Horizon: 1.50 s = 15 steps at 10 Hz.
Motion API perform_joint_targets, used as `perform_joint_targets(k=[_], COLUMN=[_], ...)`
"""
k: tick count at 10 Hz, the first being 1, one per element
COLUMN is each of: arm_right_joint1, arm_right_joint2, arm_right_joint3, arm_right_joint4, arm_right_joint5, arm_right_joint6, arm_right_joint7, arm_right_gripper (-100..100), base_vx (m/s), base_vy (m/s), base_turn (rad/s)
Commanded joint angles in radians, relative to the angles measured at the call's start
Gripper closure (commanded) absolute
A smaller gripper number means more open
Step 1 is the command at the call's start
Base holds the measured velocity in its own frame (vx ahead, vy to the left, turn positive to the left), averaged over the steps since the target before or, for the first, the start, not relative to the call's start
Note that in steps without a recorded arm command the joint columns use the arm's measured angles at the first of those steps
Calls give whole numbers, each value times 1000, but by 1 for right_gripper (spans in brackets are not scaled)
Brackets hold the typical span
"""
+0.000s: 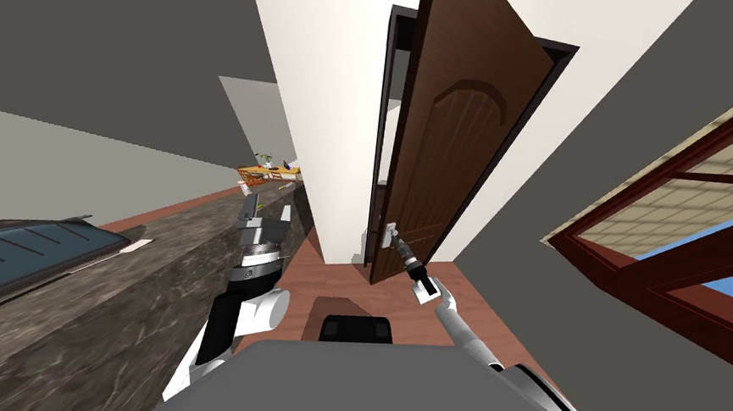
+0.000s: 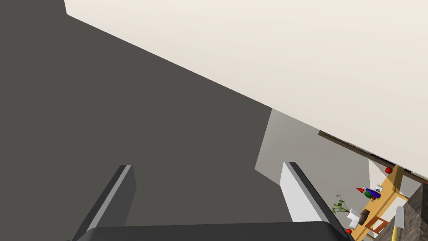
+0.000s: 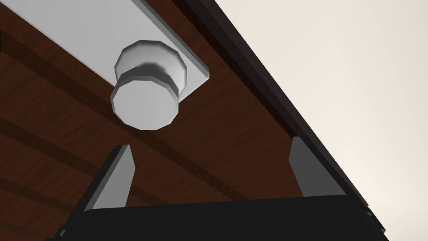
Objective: Pull the door open
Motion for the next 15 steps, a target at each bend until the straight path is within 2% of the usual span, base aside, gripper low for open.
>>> perform_joint_targets(k=[1,3,4,6,7,10,14,15], arm_right_joint1=[-1,-3,-3,-4,-4,-6,-8,-6], arm_right_joint2=[-6,-34,-34,-61,-61,-96,-134,-128], arm_right_joint3=[-1,-4,-4,-8,-8,-12,-17,-16], arm_right_joint4=[4,19,19,32,32,51,71,65], arm_right_joint5=[13,62,62,109,109,171,237,225], arm_right_joint6=[-3,-14,-14,-25,-25,-40,-55,-51], arm_right_joint7=[30,95,109,171,180,264,342,327], arm_right_gripper=[-100,-100,-100,-100,-100,-100,-100,-100], base_vx=[-18,-25,-23,-24,-22,-25,-27,-13], base_vy=[3,6,5,6,5,6,7,3], base_turn=[-20,-49,-24,-43,-28,-40,-44,-11])
